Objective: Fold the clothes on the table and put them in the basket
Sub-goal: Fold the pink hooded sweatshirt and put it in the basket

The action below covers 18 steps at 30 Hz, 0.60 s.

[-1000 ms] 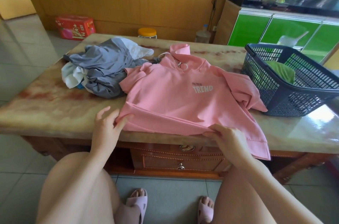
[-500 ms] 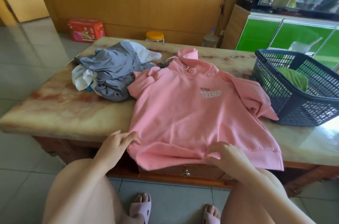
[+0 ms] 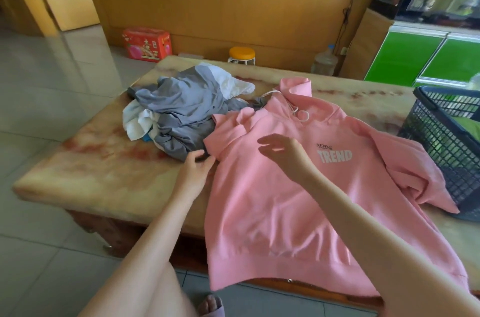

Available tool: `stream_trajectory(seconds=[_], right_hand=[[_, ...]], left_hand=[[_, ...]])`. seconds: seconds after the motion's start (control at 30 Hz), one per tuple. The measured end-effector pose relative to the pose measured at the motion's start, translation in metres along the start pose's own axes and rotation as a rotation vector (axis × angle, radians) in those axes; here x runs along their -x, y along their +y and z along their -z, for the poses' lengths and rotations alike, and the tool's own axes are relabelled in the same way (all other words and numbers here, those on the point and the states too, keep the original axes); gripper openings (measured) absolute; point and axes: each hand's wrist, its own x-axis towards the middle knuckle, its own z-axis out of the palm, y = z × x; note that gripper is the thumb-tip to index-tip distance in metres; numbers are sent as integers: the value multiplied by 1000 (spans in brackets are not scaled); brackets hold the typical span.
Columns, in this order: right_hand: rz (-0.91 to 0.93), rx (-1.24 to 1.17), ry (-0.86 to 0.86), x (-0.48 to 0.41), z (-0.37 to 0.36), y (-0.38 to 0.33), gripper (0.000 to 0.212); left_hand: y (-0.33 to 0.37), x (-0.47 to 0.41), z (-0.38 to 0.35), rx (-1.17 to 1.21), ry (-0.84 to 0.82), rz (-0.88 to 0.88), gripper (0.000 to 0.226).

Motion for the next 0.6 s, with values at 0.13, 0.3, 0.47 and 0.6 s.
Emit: stream_trajectory(seconds=[0.13,0.3,0.47,0.6], right_hand=[[45,64,-29,-54,-10,-4,29],[47,114,1,-107,-16,3,27],[-101,303,-129,-172,-24,9,55],[-151,576,-252,-200,-28,-6,55]], left_hand=[[14,-28,-9,-83,-8,12,57],[15,-49,-20,169,12,116,62],[13,-61,-27,205,134,-46,70],[8,-66,-35,236,88,56,75]])
